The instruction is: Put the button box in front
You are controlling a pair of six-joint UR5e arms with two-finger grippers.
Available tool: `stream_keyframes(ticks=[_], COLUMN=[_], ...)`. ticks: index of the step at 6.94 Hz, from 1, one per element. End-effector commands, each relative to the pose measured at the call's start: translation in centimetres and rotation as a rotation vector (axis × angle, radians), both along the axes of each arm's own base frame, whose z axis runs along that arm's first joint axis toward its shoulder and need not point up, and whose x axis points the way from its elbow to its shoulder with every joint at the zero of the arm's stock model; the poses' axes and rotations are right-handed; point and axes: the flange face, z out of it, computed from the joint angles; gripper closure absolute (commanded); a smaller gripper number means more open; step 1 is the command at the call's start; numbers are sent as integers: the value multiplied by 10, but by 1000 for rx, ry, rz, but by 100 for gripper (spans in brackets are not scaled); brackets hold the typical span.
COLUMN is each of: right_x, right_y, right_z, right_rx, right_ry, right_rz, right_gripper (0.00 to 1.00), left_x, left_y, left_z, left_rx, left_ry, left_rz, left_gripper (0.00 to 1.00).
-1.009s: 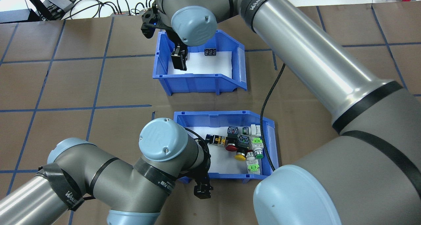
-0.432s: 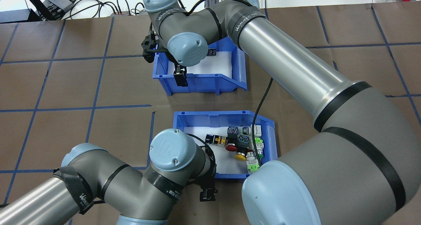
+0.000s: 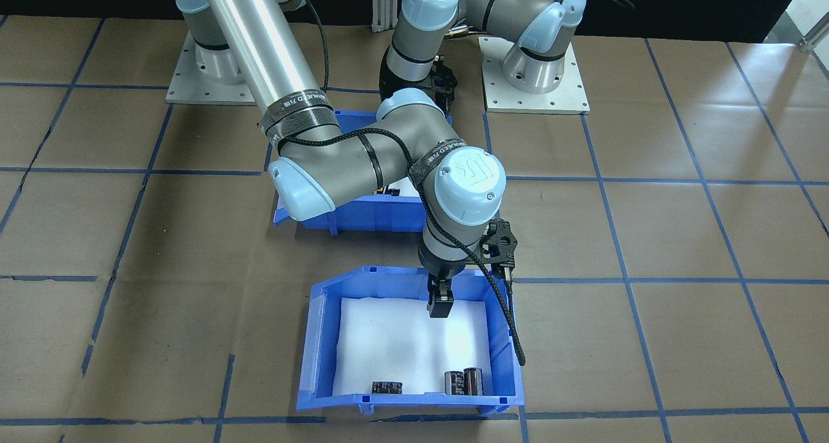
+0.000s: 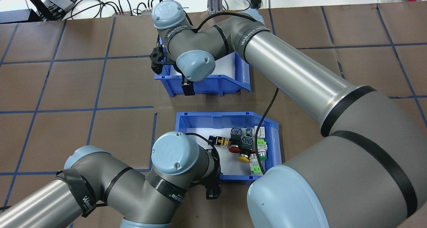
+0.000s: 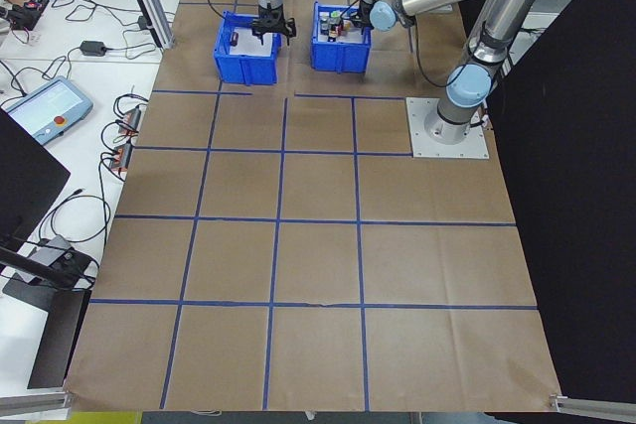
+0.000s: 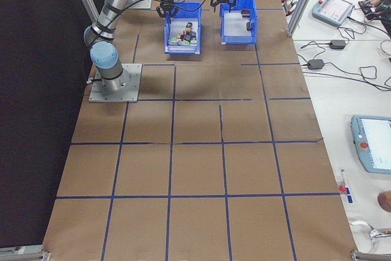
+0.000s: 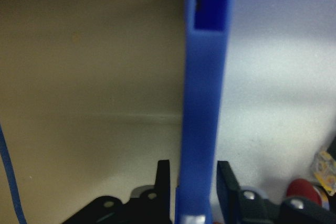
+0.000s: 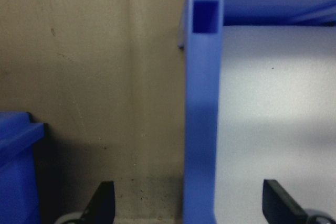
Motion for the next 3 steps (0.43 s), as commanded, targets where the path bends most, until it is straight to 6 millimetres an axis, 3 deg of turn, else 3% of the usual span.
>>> stream_keyframes(ticks=[1, 2, 3], right_x=[-4, -10, -10], right_y=[3, 1, 0], right_z=[15, 18, 19], right_rx=[-28, -51, -52], right_ry=[13, 71, 70], right_rz=[-3, 5, 8], right_gripper=[37, 80, 96], left_x=[1, 3, 3], left_y=[1, 2, 1], left_z=[8, 14, 23], left_rx=[-49, -79, -100], left_ry=[24, 28, 35], left_rz=[-18, -41, -40], left_gripper=[100, 100, 100])
